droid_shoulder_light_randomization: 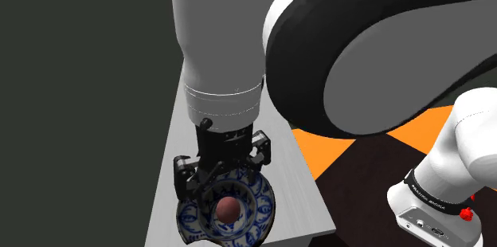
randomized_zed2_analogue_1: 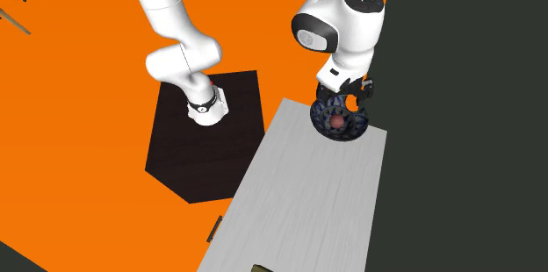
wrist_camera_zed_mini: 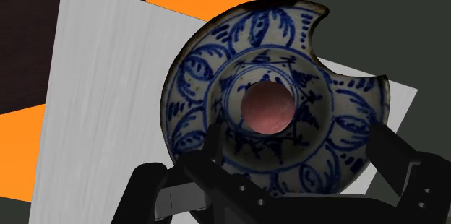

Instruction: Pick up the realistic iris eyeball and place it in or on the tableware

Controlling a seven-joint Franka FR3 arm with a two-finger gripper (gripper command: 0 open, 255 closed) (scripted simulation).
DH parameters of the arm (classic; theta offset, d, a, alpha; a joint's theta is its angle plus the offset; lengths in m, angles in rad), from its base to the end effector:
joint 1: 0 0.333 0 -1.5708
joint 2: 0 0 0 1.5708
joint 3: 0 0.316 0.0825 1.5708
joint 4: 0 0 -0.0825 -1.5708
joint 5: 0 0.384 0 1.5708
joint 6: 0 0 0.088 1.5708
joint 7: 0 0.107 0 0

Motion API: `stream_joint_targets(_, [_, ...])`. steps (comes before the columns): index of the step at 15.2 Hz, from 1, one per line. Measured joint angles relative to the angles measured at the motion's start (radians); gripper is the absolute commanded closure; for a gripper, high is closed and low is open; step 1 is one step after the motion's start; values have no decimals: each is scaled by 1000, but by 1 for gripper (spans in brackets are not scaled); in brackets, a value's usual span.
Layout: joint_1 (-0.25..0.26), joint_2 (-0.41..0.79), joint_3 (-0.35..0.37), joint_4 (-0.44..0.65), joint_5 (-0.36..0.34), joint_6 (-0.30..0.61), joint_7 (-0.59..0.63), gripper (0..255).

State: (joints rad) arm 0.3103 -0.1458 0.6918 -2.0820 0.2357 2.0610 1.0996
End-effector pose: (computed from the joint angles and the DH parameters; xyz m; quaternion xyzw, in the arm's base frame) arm 0.2657 0.4598 0.4843 -0.9921 0.0995 0.0282 0.0713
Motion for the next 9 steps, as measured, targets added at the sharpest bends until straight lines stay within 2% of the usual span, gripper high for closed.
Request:
stream_joint_targets(3, [-4,-28,-15,46,11,-71,-10,0])
stream_joint_targets(9, [-4,-29,-17,60,10,-87,-8,0])
